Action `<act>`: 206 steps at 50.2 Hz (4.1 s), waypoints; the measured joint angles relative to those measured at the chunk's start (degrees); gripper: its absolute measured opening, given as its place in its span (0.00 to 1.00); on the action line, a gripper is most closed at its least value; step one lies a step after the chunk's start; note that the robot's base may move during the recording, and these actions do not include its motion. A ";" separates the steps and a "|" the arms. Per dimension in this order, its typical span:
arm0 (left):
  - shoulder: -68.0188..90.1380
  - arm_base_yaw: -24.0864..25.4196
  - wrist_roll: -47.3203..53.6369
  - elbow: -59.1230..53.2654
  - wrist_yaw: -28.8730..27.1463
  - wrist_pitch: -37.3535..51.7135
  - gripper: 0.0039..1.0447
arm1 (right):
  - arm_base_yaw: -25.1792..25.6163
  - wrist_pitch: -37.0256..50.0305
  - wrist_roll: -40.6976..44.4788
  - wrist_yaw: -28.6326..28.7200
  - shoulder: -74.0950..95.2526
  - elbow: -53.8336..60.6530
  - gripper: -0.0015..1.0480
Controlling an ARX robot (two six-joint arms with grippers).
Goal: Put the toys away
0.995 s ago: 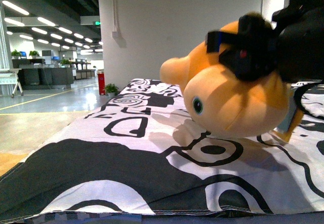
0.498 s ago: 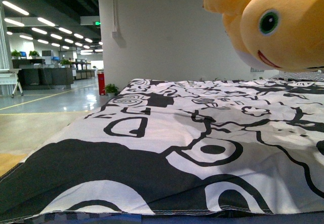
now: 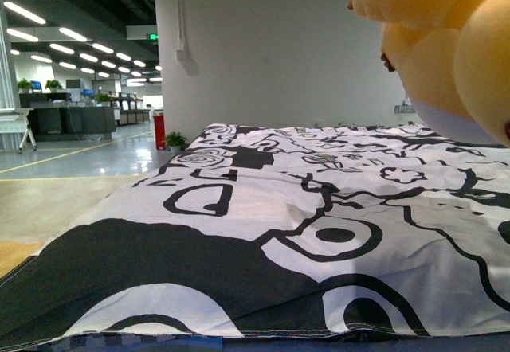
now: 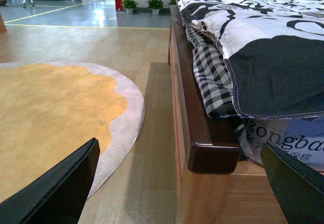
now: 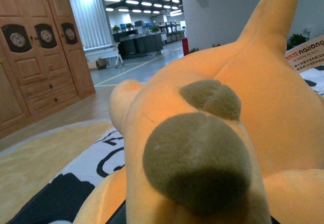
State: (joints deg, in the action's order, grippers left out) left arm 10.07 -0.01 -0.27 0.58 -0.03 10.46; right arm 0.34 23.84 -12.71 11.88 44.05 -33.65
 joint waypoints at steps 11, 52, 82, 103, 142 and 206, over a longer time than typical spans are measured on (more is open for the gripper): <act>0.00 0.00 0.00 0.00 0.00 0.00 0.95 | 0.00 -3.26 0.00 -0.59 -8.44 6.47 0.17; 0.00 0.00 0.00 0.00 0.00 0.00 0.95 | 0.22 -8.37 2.47 -10.91 -30.60 24.83 0.17; 0.00 0.00 0.00 0.00 0.00 0.00 0.95 | 0.74 -10.78 3.37 -11.69 -35.43 26.91 0.17; 0.00 0.02 0.00 0.00 -0.04 0.00 0.95 | 0.74 -10.78 3.43 -11.61 -35.43 26.91 0.17; 0.04 0.00 -0.02 0.00 0.00 0.00 0.95 | 0.66 -10.78 3.52 -11.87 -35.60 26.93 0.17; 0.07 0.00 0.00 0.00 0.02 0.00 0.95 | 0.68 -10.78 3.54 -11.67 -35.76 27.10 0.17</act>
State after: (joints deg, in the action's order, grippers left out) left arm 10.13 -0.01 -0.27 0.58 -0.01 10.46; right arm 1.02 13.06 -9.17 0.21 8.29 -6.55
